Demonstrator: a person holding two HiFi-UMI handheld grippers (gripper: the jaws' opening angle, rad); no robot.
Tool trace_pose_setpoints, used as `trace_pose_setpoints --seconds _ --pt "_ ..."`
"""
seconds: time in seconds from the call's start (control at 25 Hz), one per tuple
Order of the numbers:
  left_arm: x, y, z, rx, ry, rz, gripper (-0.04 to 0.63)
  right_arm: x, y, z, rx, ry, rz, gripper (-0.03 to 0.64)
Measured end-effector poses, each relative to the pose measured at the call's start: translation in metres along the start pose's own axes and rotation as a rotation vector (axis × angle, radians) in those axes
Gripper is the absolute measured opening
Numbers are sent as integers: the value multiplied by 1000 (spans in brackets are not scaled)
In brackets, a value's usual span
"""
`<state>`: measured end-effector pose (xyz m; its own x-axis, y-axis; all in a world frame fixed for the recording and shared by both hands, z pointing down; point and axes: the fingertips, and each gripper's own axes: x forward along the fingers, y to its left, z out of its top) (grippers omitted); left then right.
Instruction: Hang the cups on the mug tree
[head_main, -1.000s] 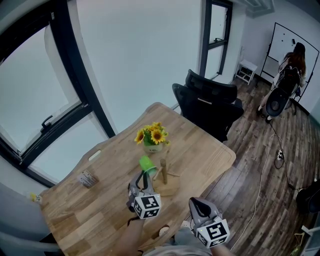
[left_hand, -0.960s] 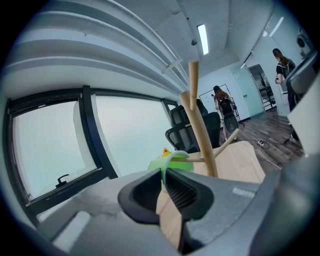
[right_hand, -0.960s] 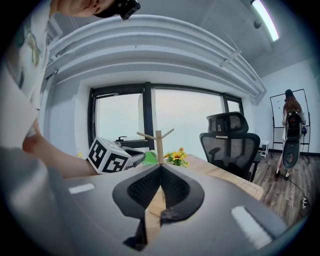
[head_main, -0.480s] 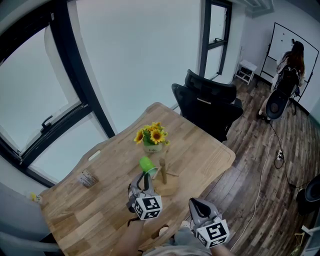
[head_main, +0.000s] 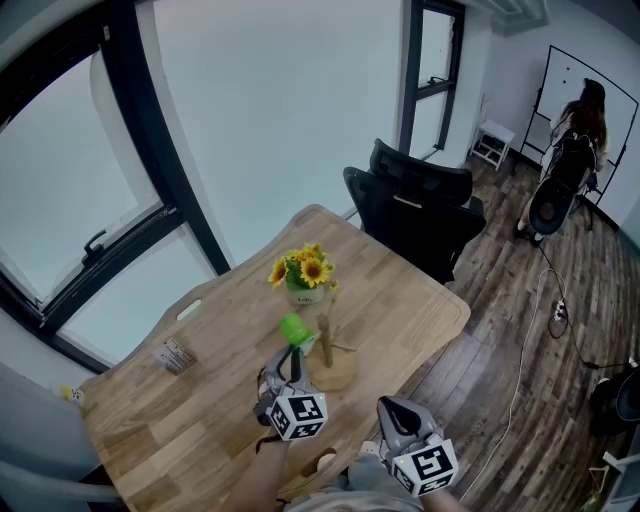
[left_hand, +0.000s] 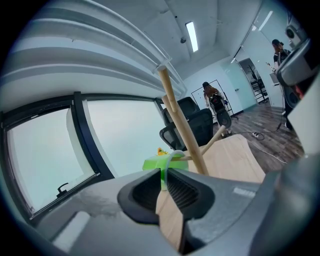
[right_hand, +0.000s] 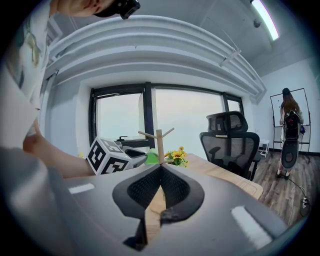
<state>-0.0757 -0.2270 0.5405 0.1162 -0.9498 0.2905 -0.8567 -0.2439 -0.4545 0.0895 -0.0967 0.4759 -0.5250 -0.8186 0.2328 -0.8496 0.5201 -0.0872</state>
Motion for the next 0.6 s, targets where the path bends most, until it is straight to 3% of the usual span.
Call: trace_pose_setpoints --seconds 0.6 --pt "-4 -13 -2 14 18 -19 48 -6 -2 -4 4 5 9 0"
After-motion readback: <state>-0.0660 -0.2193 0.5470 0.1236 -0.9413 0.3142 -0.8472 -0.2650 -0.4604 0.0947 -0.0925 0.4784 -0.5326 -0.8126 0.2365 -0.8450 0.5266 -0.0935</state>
